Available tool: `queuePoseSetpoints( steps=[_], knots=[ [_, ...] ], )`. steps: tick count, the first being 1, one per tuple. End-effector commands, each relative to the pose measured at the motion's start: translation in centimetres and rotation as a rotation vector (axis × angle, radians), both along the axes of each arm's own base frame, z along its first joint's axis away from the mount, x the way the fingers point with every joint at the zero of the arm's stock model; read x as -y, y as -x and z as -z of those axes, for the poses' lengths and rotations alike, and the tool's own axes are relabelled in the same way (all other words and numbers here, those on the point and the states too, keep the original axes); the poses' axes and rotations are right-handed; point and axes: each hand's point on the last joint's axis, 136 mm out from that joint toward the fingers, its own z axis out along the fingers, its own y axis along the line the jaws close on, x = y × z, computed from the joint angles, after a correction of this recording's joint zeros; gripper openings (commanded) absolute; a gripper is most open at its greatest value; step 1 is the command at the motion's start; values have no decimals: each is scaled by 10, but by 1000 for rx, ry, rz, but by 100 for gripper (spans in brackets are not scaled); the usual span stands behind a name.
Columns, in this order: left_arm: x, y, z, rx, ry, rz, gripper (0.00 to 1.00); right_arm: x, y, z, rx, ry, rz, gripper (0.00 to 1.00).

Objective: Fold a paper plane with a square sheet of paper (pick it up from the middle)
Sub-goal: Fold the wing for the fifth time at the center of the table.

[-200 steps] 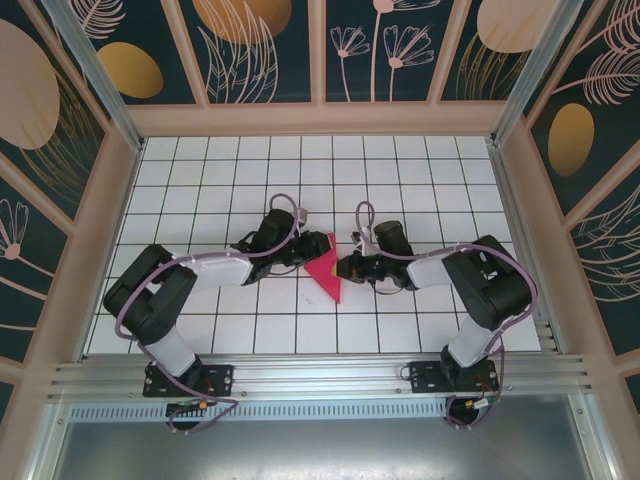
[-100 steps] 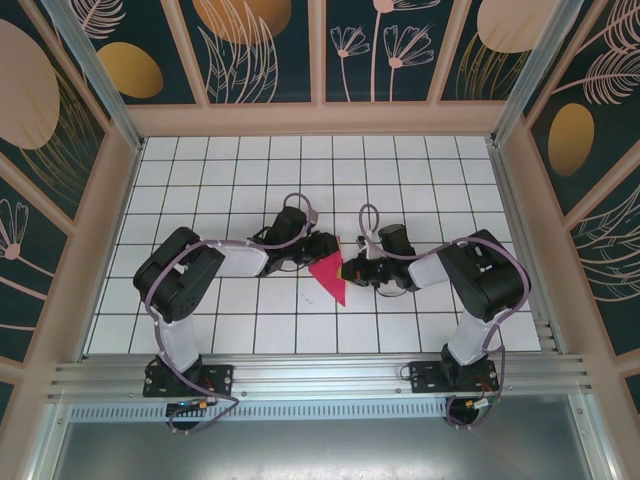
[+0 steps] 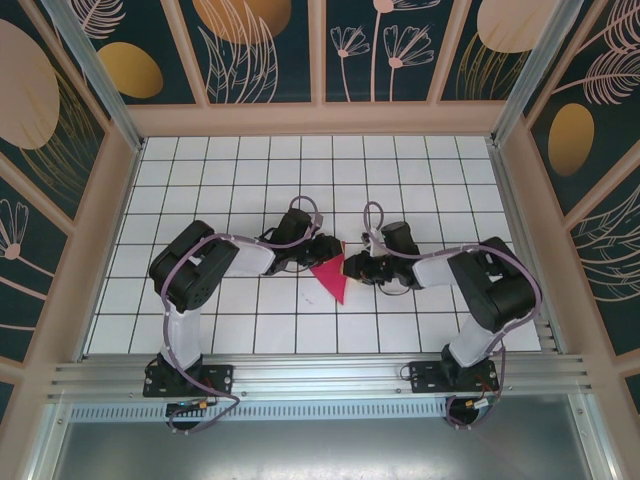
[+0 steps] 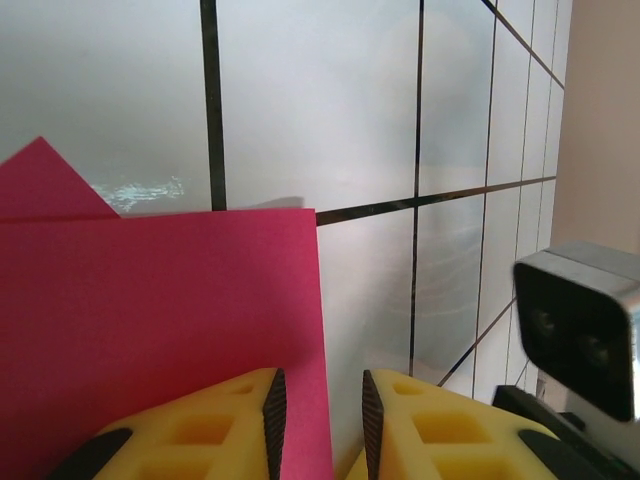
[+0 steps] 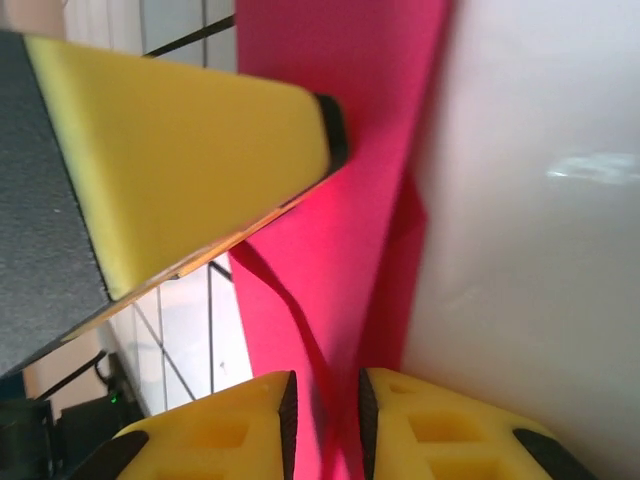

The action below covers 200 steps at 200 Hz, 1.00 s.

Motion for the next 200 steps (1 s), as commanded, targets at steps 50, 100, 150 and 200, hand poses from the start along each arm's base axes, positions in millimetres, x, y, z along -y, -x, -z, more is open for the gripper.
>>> queuePoseSetpoints(
  steps=[50,100,150,200],
  knots=[
    [0,5,13,-22,-37,13,30,-14,10,-44,125,17,-42,11],
    [1,6,11,-20,-31,16,30,-18,6,-5,45,78,-14,5],
    [0,5,-10,16,-10,7,35,-1,16,31,-31,141,1,4],
    [-35,3,-58,116,-48,-139,51,1,28,45,-80,119,-3,4]
  ],
)
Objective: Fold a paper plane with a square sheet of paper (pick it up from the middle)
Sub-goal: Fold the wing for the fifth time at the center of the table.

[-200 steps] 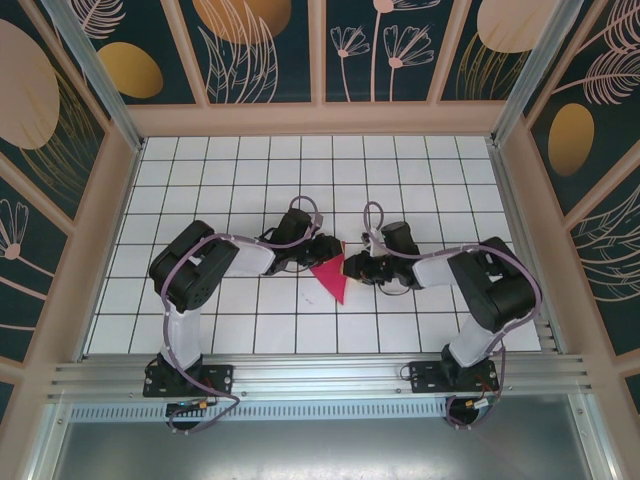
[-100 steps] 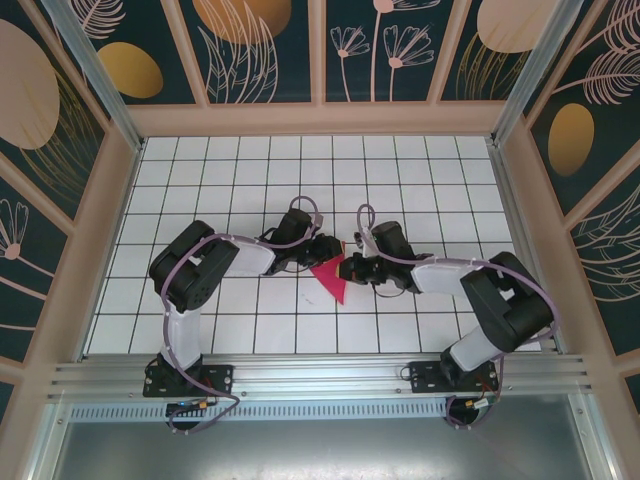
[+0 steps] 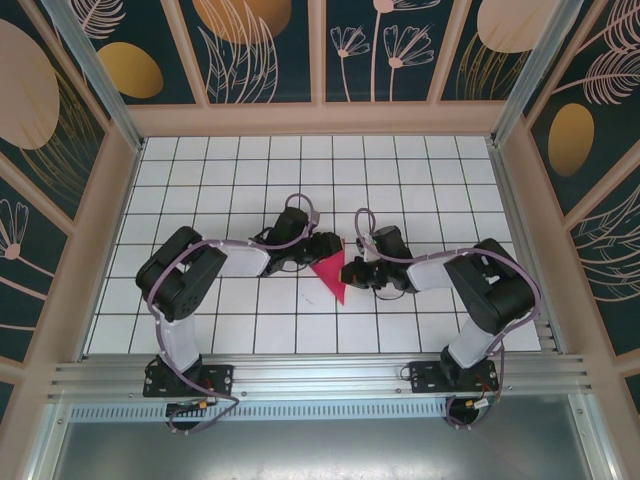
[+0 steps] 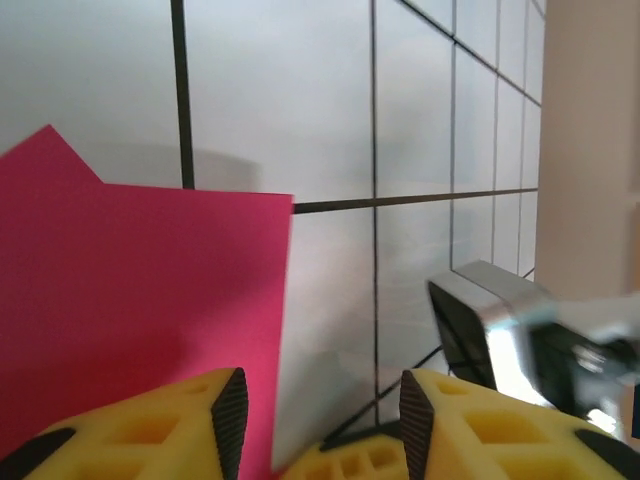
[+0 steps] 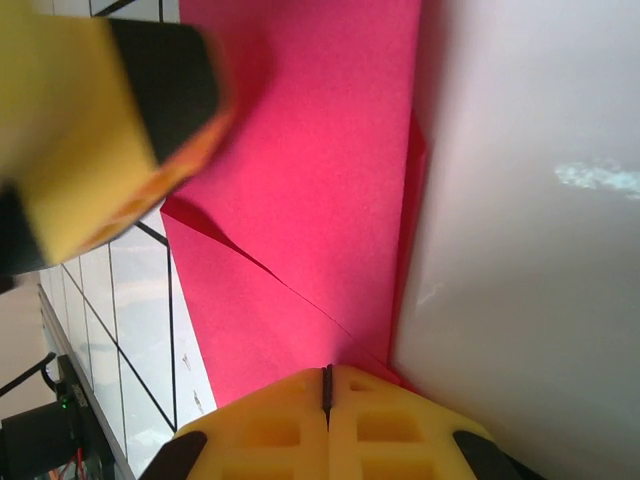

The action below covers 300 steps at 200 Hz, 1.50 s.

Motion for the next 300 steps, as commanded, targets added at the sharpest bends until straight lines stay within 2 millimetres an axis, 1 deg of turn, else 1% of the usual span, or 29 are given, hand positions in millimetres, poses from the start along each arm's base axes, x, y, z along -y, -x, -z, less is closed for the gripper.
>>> queuePoseSetpoints(
  steps=[1,8,18,32,55,86,113,143,159,170,172,176,196,218,227,247,258,268,278,284,300],
  knots=[
    [-23,0,-25,59,-39,-96,52,14,15,32,-79,70,27,4],
    [-34,3,-26,50,-61,-137,52,14,15,32,-76,69,27,4],
    [-47,10,-18,19,-86,-180,52,14,15,32,-75,70,28,4],
    [-61,22,-8,-26,-91,-225,50,13,15,31,-74,66,25,5],
    [-70,33,4,-73,-78,-254,48,15,14,32,-70,73,29,5],
    [-63,36,10,-103,-42,-238,47,14,13,30,-64,69,27,5],
    [-61,37,21,-134,-42,-241,47,13,12,29,-62,68,26,5],
    [-57,37,31,-161,-37,-241,43,12,12,28,-58,63,25,6],
    [-55,35,34,-166,-35,-238,42,13,11,28,-57,64,28,6],
    [-51,34,30,-158,-21,-229,41,13,11,28,-56,65,28,7],
    [-52,35,38,-173,-36,-228,41,13,11,28,-55,65,28,7],
    [-51,35,41,-178,-40,-227,41,13,12,29,-57,65,27,7],
    [-46,32,44,-181,-39,-217,39,12,11,29,-54,64,24,7],
    [-41,30,46,-181,-40,-204,34,12,10,27,-50,62,21,8],
    [-41,29,47,-179,-42,-203,31,11,10,27,-47,61,19,10],
    [-41,28,45,-167,-41,-203,18,9,7,23,-39,58,8,12],
    [-40,28,42,-161,-34,-204,12,6,5,16,-20,46,-4,14],
    [-42,27,40,-154,-34,-211,8,4,1,8,6,39,-7,15],
    [-44,27,38,-146,-35,-223,3,5,-3,-1,41,44,-3,20],
    [-45,27,36,-143,-32,-231,2,7,-7,-6,70,61,6,23],
    [-49,26,31,-133,-28,-254,0,11,-13,-18,184,139,7,27]
  ],
)
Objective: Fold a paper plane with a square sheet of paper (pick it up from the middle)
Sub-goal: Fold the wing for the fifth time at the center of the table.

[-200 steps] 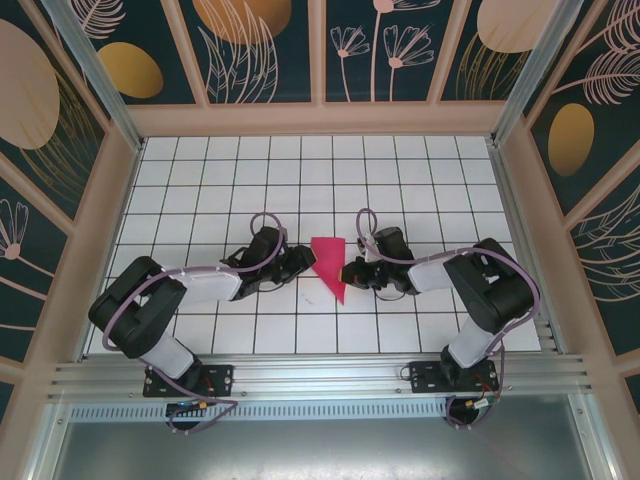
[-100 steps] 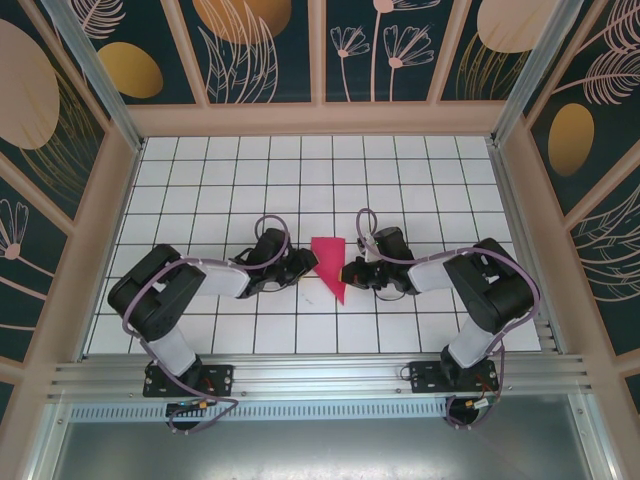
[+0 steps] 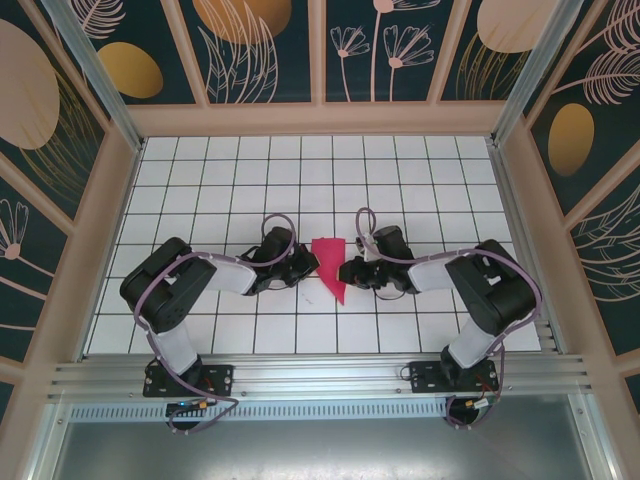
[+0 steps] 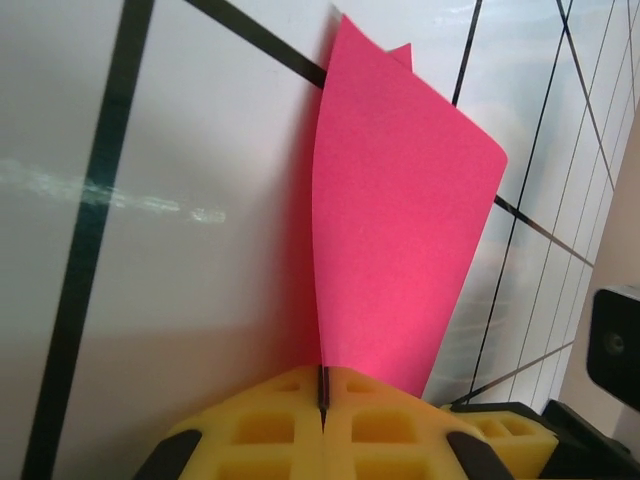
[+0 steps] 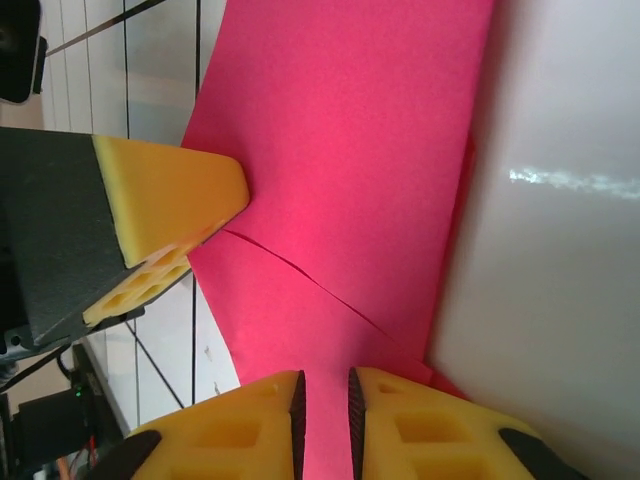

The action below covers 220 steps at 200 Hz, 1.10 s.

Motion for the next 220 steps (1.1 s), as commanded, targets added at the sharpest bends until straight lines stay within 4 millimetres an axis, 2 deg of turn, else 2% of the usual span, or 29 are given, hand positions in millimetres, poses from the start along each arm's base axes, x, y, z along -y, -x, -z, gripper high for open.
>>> queuePoseSetpoints(
  steps=[1,22,25,31,71,91,135,183,198,220],
  knots=[
    [-4,-2,-12,34,9,-33,0,13,-12,-9,146,142,25,27],
    [-5,-2,-14,29,16,-48,0,12,-14,-24,336,245,32,33],
    [-4,-4,-24,48,32,-51,0,13,-15,-26,369,266,36,34],
    [-5,-5,-27,52,33,-56,0,13,-14,-27,428,301,34,35],
    [-8,-7,-34,57,25,-76,0,-7,-1,-45,747,366,-61,42],
    [-7,-7,-32,52,22,-73,0,-16,4,-47,861,414,-101,43],
    [-6,-7,-30,48,18,-71,0,-33,12,-44,955,494,-178,46],
    [-5,-8,-29,44,17,-66,0,-37,11,-21,1029,719,-231,46],
    [-4,-7,-28,43,17,-64,0,-36,6,-18,1057,788,-216,43],
    [-6,-7,-27,40,13,-66,0,-39,8,-21,1087,798,-210,37]
  ],
)
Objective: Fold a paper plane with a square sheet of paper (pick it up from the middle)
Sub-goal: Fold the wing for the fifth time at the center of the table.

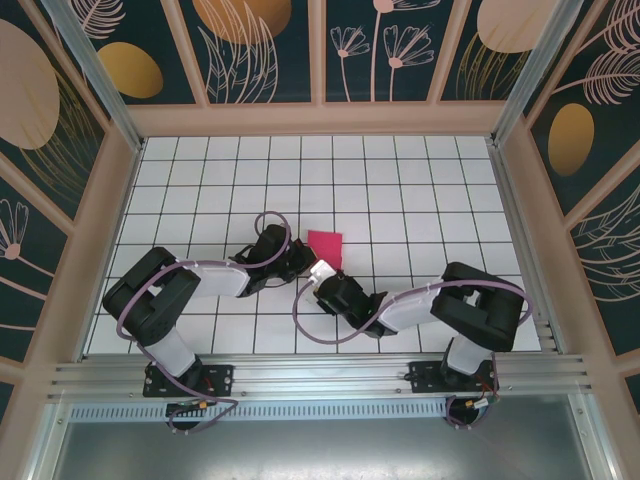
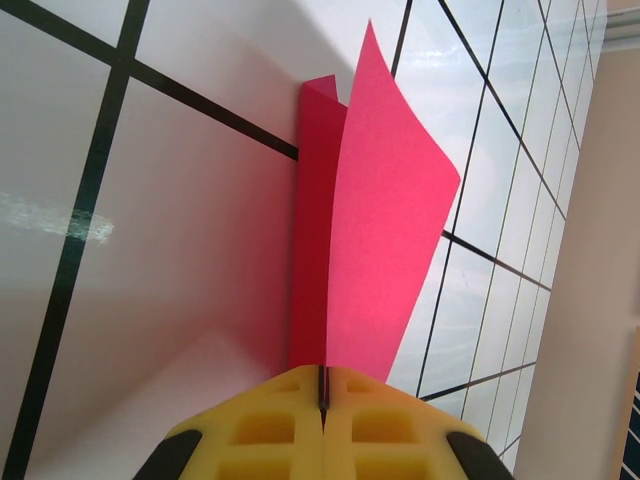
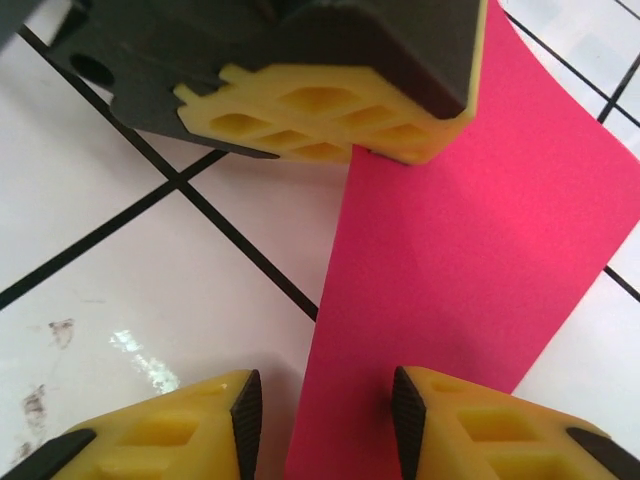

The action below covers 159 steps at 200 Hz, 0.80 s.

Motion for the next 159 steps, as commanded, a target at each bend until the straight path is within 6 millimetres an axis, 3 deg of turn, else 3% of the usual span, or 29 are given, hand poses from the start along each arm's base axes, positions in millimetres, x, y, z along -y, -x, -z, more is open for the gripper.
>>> queuePoseSetpoints(
  steps=[1,83,96,111,122,138,151,159],
  knots=[
    [2,-1,1,-13,-6,-6,0,-1,-11,-16,105,24,42,37],
    [0,0,4,-16,-17,-8,0,-4,-7,-4,94,58,37,15],
    [-1,0,5,-18,-19,-11,0,-4,-7,-2,92,51,38,8],
    [-1,0,3,-15,-16,-13,8,-4,-6,-1,82,40,40,4],
    [-3,-1,2,-11,-26,-18,20,-3,-4,2,63,25,39,2],
    [-6,-1,0,-1,-42,-27,22,-1,-2,4,25,-27,46,0],
    [-9,-2,-3,10,-52,-39,39,-2,0,5,-38,-95,31,0],
    [-10,-3,-6,16,-54,-42,42,-2,1,5,-85,-150,24,0]
  ],
)
